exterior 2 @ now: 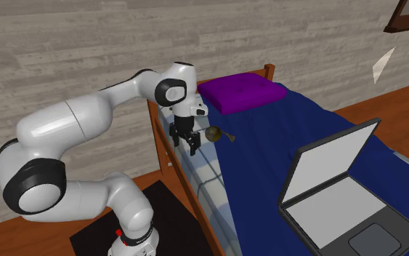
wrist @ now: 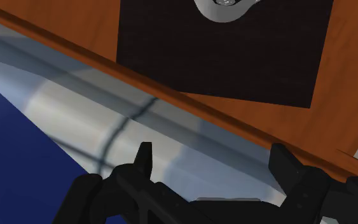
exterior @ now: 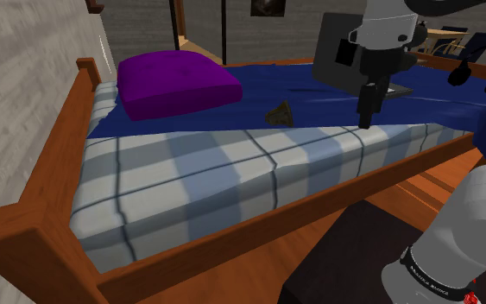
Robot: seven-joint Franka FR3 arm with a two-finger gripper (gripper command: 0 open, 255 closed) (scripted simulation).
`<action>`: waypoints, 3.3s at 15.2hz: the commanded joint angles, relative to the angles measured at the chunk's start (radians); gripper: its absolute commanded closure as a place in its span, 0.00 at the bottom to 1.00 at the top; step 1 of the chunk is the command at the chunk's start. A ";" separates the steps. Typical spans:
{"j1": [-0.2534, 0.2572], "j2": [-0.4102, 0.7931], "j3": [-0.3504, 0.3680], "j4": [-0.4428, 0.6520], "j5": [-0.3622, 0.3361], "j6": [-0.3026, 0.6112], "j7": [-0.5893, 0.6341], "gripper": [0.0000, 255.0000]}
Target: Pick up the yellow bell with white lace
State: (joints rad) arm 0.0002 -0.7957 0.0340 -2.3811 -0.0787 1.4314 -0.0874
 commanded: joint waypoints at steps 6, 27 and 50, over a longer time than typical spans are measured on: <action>0.018 0.086 0.000 0.007 0.038 0.203 0.009 0.00; 0.056 0.289 0.003 -0.005 0.110 0.664 0.001 1.00; 0.054 0.288 0.001 0.196 0.106 0.462 0.004 1.00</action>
State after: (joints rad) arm 0.0545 -0.5068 0.0351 -2.1992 0.0279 1.9089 -0.0836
